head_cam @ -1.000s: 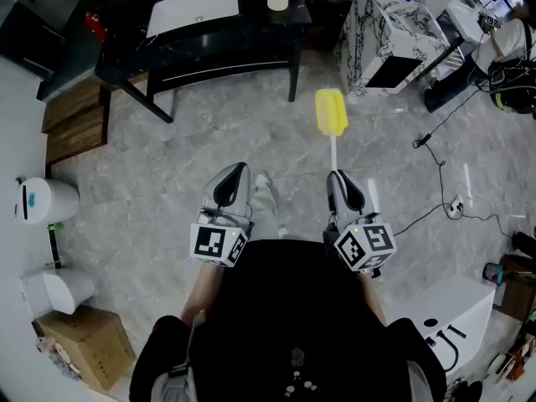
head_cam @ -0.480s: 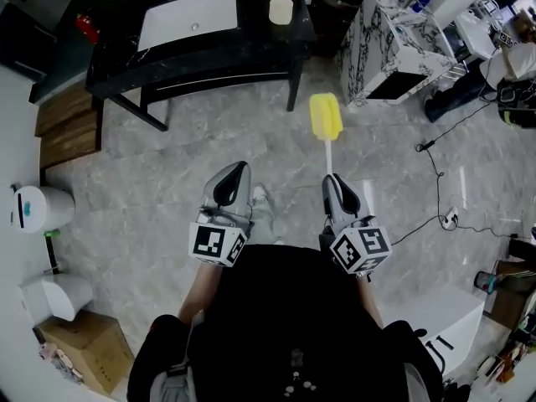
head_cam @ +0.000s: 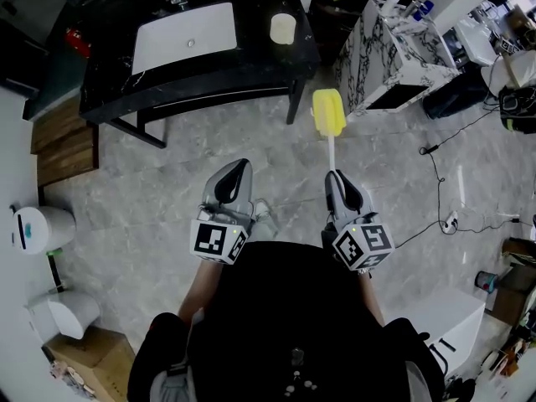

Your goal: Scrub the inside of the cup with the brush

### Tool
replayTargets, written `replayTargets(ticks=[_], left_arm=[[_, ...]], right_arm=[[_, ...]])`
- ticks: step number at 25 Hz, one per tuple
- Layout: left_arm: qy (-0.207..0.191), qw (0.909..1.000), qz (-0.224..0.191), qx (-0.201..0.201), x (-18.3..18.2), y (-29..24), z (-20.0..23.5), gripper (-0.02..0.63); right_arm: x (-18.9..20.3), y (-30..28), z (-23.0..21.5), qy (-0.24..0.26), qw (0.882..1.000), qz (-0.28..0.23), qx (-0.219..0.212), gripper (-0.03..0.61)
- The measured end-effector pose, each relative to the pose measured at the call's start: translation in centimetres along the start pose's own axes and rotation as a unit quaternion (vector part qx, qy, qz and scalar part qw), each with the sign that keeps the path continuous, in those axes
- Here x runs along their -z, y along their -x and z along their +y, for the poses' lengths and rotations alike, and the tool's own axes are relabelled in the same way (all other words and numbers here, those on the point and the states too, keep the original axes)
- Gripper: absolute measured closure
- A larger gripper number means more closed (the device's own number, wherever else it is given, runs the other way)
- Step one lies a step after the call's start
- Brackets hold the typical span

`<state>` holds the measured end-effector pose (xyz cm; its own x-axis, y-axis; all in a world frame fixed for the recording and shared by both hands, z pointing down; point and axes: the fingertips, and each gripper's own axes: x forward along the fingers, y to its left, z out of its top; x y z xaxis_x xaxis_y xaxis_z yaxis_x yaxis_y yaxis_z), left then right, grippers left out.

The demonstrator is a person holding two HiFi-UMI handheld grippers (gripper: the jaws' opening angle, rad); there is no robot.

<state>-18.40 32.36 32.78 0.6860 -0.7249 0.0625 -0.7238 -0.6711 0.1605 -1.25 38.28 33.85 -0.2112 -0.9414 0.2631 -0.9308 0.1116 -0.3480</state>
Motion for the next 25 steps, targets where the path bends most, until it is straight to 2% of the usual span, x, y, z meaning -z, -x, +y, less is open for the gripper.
replayTargets(ticks=[6, 16, 25], left_arm=[[0.001, 0.9999, -0.011, 0.0, -1.1, -1.8, 4.1, 0.612], [0.004, 1.0, -0.005, 0.007, -1.4, -3.4, 5.8, 0.612], [0.005, 0.9994, -0.012, -0.032, -1.9, -5.0, 8.4, 0.612]], right_arm=[[-1.2, -3.8, 1.1, 0.006, 1.0, -0.011, 0.001, 0.537], [-2.2, -6.2, 0.6, 0.004, 1.0, -0.011, 0.014, 0.537], [-3.7, -9.8, -1.0, 0.007, 1.0, -0.009, -0.002, 0.537]])
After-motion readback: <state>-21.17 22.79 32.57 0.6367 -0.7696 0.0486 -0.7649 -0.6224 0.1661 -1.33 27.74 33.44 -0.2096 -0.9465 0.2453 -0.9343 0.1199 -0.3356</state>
